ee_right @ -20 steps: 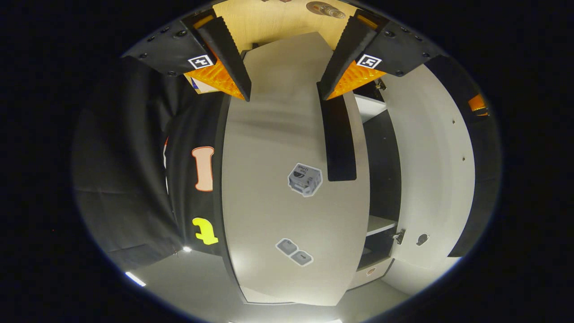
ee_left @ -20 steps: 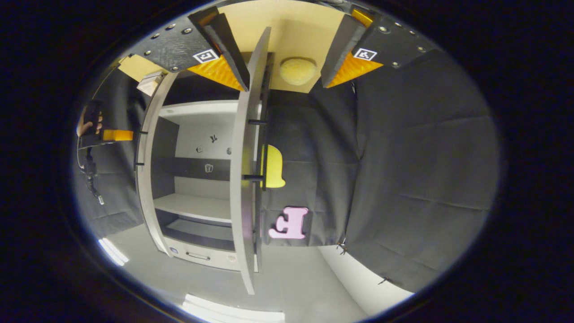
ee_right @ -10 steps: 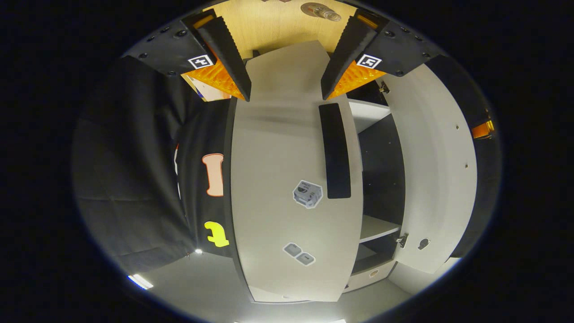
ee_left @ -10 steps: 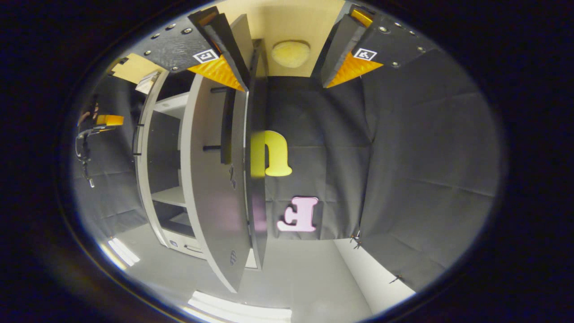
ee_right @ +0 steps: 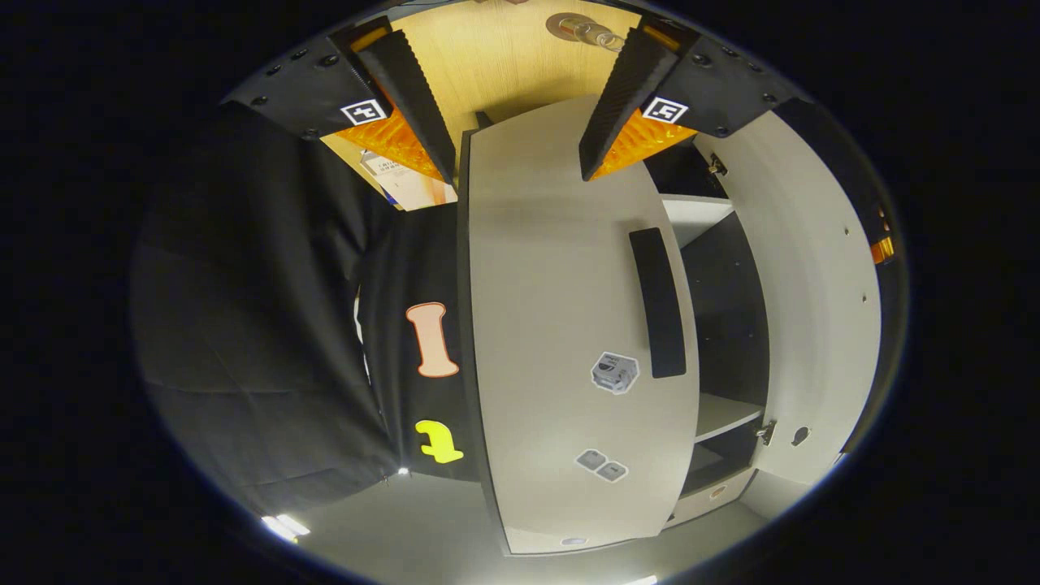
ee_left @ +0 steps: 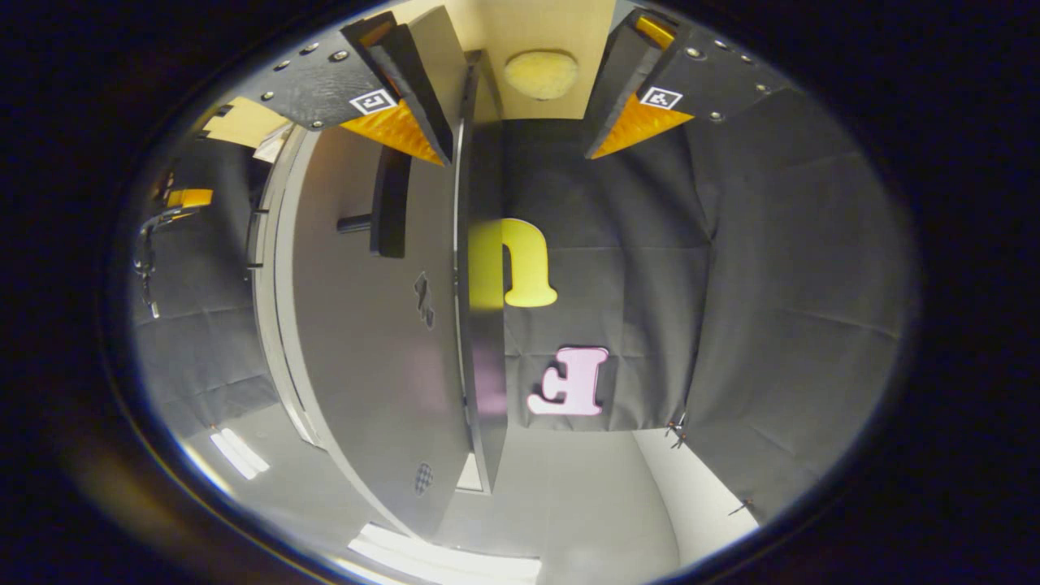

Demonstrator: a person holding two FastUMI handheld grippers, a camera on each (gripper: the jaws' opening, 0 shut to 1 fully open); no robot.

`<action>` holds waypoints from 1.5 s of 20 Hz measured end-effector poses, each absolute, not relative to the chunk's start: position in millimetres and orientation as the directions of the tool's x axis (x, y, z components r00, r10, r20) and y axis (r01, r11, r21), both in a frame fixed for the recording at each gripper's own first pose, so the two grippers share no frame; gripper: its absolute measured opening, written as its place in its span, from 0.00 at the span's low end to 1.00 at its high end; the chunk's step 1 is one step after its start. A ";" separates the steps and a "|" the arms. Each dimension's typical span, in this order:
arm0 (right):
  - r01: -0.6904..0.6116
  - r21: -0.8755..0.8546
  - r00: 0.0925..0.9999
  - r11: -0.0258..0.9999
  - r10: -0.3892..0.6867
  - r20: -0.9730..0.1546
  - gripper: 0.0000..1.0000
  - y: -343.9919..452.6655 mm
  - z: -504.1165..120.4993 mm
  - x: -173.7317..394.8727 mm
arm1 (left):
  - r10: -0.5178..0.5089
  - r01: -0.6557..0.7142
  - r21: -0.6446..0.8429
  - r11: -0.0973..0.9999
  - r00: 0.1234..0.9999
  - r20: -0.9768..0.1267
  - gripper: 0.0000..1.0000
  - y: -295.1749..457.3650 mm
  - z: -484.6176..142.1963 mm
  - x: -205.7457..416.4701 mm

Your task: Grasp the bottle in the cabinet with the left hand and place it on the coaster, then close the right door with the right hand and the left door with the left hand.

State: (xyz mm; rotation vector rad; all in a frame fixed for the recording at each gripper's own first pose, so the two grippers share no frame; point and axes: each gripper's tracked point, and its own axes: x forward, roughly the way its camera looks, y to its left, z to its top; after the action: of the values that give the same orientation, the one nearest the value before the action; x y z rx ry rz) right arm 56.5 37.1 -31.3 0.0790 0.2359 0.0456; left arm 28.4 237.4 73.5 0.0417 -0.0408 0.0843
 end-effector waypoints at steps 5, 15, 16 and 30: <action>-0.011 0.088 0.973 0.996 0.031 -0.229 0.98 25.0 -34.7 54.1 | 0.072 -0.073 0.052 0.996 0.997 0.033 0.92 230.6 79.6 34.5; -0.040 0.080 0.973 0.996 0.057 -0.224 0.98 27.6 -40.2 61.1 | 0.036 -0.037 0.036 0.999 0.999 0.037 0.92 184.2 76.2 33.9; -0.042 0.084 0.973 0.996 0.060 -0.223 0.98 25.3 -40.7 62.0 | 0.042 -0.043 0.026 0.999 0.998 0.042 0.93 180.2 75.9 35.5; -0.041 0.078 0.973 0.996 0.058 -0.225 0.98 -46.1 -32.2 81.7 | 0.079 -0.078 -0.020 0.997 0.996 0.039 0.94 71.3 76.6 82.5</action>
State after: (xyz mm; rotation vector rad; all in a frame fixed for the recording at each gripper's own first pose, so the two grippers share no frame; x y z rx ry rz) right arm 81.7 -46.1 -32.2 0.0730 0.2296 0.0503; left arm 82.5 71.3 76.6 -0.0184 -0.0399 0.0783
